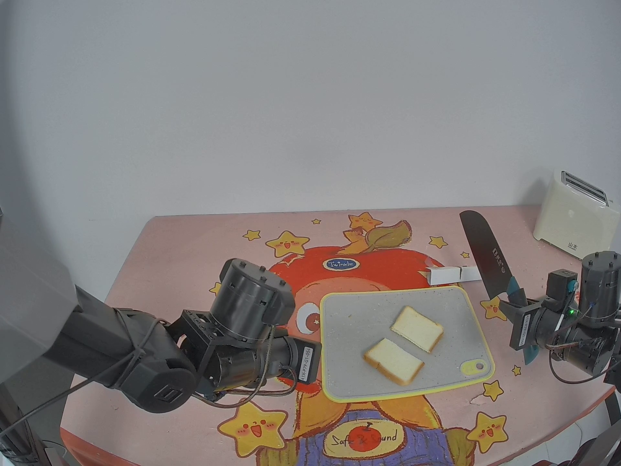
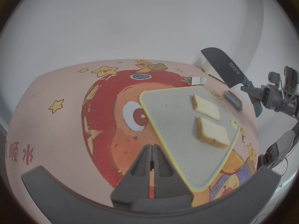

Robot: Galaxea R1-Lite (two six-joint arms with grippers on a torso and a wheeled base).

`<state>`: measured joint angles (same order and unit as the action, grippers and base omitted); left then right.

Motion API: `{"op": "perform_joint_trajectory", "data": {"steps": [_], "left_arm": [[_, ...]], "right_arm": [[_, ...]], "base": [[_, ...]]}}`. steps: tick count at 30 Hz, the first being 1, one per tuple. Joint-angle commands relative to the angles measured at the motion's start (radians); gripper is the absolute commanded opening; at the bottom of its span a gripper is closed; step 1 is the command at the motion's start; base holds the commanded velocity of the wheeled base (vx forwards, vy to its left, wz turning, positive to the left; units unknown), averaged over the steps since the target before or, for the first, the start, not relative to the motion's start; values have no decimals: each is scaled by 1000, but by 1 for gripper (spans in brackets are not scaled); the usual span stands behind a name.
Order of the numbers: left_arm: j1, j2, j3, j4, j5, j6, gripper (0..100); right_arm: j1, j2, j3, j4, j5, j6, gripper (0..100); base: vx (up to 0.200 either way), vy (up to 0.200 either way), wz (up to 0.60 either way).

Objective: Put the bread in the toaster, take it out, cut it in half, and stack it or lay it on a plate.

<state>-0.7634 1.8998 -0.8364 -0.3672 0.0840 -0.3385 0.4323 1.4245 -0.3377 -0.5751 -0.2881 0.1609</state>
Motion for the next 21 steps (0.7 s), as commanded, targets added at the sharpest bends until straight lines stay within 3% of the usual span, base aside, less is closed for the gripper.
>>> {"op": "perform_joint_trajectory", "data": {"steps": [1,5,8,9,11,12,21], "left_arm": [[-36,-8,-27,-6,5,1,0],[-65,-5,-33,-7,19,9,0],[-85,1,-63,2,71,16,0],[-86,1,-67,4,86,24,0],[-86,2,-72,5,154,65,0],[-86,2,-72,5,171,73,100],[-82,44,-92,8,233,78,100]], "right_arm": [[0,-1,0,0,0,0,0],[0,4,0,0,0,0,0],[0,1,0,0,0,0,0],[0,-1,0,0,0,0,0],[0,-4,-1,0,0,0,0],[0,-4,-1,0,0,0,0],[0,-6,-1,0,0,0,0]], "base": [[0,0,0],[0,0,0],[0,0,0],[0,0,0],[0,0,0],[0,0,0],[0,0,0]]}}
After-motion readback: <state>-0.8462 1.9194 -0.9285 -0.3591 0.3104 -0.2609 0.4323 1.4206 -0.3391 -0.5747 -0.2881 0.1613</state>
